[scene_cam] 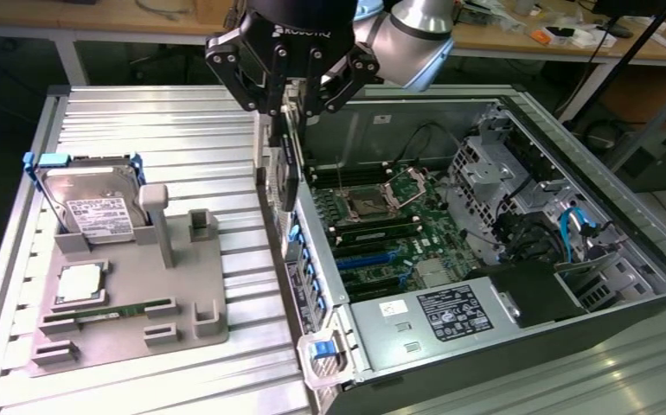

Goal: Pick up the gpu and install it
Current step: 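Pick up the gpu and move the gpu toward the slot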

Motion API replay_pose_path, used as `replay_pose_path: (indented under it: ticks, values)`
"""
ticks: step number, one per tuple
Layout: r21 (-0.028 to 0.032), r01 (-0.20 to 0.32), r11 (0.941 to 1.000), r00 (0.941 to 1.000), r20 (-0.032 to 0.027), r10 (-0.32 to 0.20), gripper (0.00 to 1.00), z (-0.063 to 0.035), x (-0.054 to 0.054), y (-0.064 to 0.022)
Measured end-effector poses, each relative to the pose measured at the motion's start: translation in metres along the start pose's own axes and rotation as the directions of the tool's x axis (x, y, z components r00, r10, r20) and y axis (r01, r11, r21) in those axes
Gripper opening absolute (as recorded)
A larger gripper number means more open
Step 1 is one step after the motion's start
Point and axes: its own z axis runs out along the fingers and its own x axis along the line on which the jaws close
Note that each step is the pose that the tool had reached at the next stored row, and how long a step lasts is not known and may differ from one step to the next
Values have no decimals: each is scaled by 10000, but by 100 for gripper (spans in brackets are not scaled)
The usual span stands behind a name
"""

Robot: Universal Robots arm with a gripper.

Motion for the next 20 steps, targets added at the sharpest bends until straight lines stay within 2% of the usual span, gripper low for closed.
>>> replay_pose_path:
  ticks: [20]
  values:
    - [1, 2, 10000, 10000, 0, -2, 27, 1, -145, 11]
